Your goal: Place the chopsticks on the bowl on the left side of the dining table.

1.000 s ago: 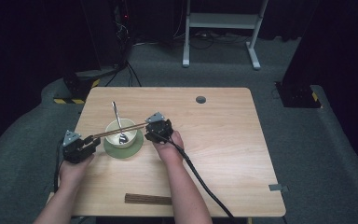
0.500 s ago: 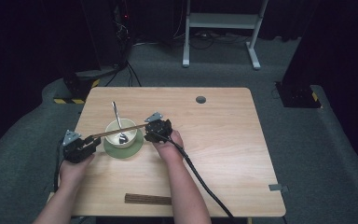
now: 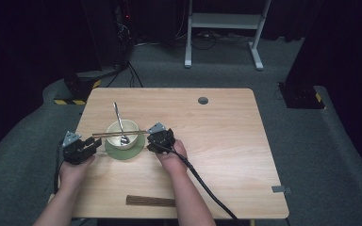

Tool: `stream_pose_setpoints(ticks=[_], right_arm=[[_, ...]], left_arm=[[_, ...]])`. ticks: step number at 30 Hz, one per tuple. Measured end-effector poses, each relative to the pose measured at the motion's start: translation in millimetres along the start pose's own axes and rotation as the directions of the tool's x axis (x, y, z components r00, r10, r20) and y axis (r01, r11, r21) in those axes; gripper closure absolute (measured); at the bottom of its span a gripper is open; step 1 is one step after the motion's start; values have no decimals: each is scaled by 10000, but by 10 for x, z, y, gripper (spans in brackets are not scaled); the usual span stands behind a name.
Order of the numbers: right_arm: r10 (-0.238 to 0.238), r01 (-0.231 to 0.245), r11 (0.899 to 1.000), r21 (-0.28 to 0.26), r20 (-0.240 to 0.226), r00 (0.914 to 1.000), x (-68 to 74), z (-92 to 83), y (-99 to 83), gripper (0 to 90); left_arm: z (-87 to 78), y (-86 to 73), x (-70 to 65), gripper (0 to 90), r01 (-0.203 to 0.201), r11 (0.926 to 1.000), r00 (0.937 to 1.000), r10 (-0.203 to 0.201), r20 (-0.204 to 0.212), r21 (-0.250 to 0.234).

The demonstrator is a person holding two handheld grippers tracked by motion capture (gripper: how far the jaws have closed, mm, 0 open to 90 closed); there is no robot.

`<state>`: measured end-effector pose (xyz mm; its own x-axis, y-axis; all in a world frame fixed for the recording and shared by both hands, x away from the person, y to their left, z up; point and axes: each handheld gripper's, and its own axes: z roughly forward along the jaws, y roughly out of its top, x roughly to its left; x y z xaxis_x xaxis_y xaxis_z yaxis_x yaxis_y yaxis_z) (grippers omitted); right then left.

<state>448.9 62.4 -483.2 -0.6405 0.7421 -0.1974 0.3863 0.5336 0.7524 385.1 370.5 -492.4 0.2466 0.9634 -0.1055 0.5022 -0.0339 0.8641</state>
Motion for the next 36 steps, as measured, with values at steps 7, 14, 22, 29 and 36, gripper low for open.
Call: stream_pose_setpoints(ticks=[7, 14, 22, 29, 36], right_arm=[[320, -321, 9994, -105, -114, 9994, -56, -64, -15, 401], [522, -527, 9982, -289, -172, 9985, -119, -75, 13, 418], [318, -323, 9992, -239, -198, 9993, -63, -77, 10, 497], [310, -312, 9994, -133, -130, 9994, -52, -90, -12, 511], [903, -907, 9956, -217, -188, 9957, -111, -169, -10, 515]], left_arm=[[1, 2, 39, 589, 296, 9995, 9994, -297, -192, -62], [27, 19, 37, 584, 350, 9992, 9993, -353, -149, -197], [54, 29, 44, 599, 444, 9988, 9988, -448, -197, -203], [65, 27, 61, 608, 574, 9980, 9983, -578, -123, -257], [49, 22, 81, 639, 661, 9972, 9974, -670, -253, -340]])
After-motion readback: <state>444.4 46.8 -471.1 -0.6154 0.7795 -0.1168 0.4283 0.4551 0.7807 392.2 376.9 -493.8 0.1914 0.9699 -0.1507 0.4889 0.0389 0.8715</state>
